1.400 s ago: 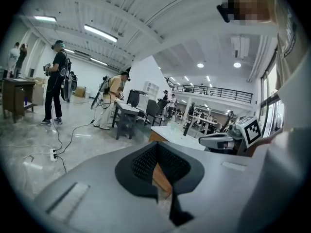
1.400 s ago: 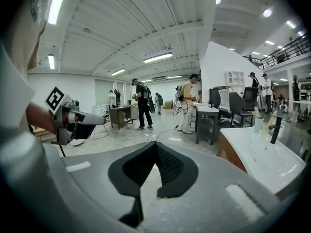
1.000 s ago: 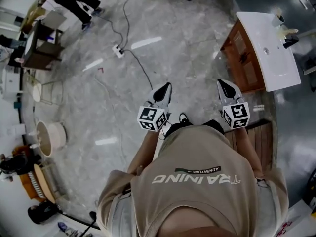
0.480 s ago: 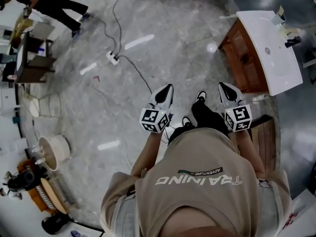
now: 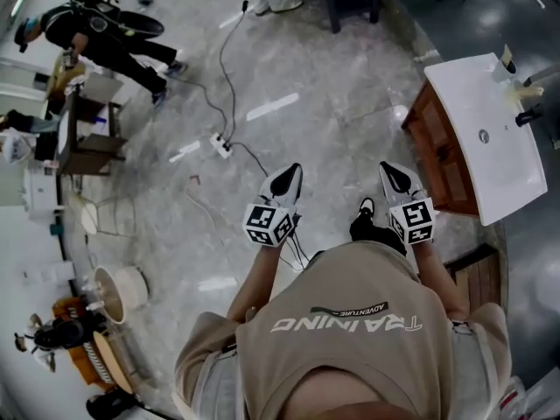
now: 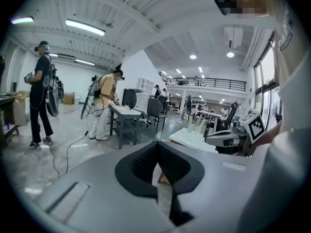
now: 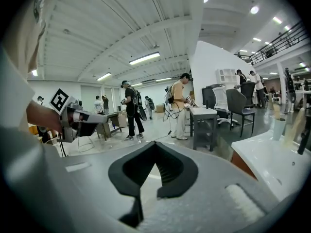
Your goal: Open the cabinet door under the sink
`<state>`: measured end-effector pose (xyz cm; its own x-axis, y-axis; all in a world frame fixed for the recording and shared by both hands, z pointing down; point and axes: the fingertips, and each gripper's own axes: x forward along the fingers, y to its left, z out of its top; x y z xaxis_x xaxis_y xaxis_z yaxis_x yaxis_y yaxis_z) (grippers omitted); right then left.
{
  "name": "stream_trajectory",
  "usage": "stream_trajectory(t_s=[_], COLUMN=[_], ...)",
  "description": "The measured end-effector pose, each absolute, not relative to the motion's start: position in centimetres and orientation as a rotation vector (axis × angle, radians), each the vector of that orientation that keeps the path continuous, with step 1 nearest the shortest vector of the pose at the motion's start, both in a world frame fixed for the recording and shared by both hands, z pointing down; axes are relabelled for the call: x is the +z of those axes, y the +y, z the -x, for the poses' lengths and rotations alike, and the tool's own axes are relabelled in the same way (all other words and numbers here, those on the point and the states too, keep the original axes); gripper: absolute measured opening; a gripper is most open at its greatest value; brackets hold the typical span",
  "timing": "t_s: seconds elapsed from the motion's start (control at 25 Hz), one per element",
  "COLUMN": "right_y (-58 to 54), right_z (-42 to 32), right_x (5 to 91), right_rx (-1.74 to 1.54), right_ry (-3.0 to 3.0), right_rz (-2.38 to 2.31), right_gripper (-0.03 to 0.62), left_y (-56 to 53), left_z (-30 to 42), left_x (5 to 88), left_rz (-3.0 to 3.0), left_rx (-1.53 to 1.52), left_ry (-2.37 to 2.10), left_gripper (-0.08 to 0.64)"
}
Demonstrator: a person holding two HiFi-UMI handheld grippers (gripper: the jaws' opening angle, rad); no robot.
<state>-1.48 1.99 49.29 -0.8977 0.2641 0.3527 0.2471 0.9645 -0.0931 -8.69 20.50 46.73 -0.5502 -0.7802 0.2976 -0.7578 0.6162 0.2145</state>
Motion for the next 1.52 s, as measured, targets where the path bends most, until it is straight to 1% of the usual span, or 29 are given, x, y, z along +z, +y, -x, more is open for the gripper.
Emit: stream_trajectory(t_s=[0.24,0.52,0.8,1.08,1.32,1.52], right_y=[-4.4,-9.6,-13.0,-14.7,-15.1,-15.1], right_z=[6.3,7.0,7.3,8.1,10.1,8.6], right_x=[49.6,50.7,50.5,49.6,48.3,47.0], right_rx=[0.044,0.094,0.093,0.112,0.278,0.28], right_ry=[-2.785,-2.771,-2.77,-2.739,-2.69,-2.609], right_rz=[0.307,0.134,-0.068,-0.422,-0.835,-1.127], right_gripper=[0.002,0.002,0.002,0.002,0.002,0.002], left_y=[11.2,3.8,0.2,-3.0,-6.2,-8.8], left_z=[15.0,16.6,18.0,21.7,25.6,25.3], left_x=[43.6,43.4,45.0,45.6,45.0,45.7], left_rz=[-1.401,-1.595,-1.748,-1.956,-2.166,-2.315], left_rx=[-0.032,0.008,0.024,0.007,0.04,0.06], left_ry=[-2.481,-2.359,-2.207,-2.011,-1.829,-1.602], left_gripper=[0.017,0.017,0.017,0.017,0.017,0.017])
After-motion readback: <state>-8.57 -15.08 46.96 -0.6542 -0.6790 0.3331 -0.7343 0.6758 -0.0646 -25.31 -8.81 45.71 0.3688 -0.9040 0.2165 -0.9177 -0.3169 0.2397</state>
